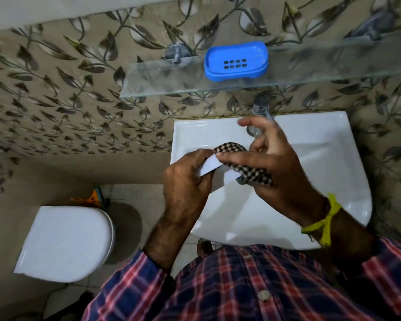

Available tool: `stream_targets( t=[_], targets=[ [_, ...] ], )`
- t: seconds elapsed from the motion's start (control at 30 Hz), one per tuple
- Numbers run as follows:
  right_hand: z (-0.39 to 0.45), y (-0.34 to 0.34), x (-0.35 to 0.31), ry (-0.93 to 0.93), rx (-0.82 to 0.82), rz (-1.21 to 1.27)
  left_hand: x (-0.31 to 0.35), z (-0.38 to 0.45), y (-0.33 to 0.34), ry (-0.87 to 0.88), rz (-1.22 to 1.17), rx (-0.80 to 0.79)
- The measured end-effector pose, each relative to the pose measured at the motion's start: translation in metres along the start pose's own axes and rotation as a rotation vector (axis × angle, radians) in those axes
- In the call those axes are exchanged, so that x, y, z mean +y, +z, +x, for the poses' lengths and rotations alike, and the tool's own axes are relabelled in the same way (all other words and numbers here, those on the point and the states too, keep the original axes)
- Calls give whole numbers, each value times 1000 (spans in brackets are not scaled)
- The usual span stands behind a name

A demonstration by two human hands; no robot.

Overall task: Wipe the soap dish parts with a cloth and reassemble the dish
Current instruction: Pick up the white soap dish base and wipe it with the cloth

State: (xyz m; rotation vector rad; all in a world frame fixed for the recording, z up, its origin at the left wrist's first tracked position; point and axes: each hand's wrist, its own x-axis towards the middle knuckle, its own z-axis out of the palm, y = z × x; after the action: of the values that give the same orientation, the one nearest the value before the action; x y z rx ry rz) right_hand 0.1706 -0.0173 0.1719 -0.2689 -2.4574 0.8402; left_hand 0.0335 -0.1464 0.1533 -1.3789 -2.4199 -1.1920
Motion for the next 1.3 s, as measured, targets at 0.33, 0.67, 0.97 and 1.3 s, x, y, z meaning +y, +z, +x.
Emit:
stream_targets(
  t=[0.33,0.67,0.97,1.3],
  targets=[
    [8,2,-5,25,148,-4,-5,-8,5,-35,-253,117],
    [4,17,-19,-22,231,43,-8,-9,6,-263,-621,157],
    [4,23,-34,-45,239,46,-11,-11,14,-491,-911,278],
    [2,27,-38,3,331,127,2,-7,16,-636,-1161,415]
  ],
)
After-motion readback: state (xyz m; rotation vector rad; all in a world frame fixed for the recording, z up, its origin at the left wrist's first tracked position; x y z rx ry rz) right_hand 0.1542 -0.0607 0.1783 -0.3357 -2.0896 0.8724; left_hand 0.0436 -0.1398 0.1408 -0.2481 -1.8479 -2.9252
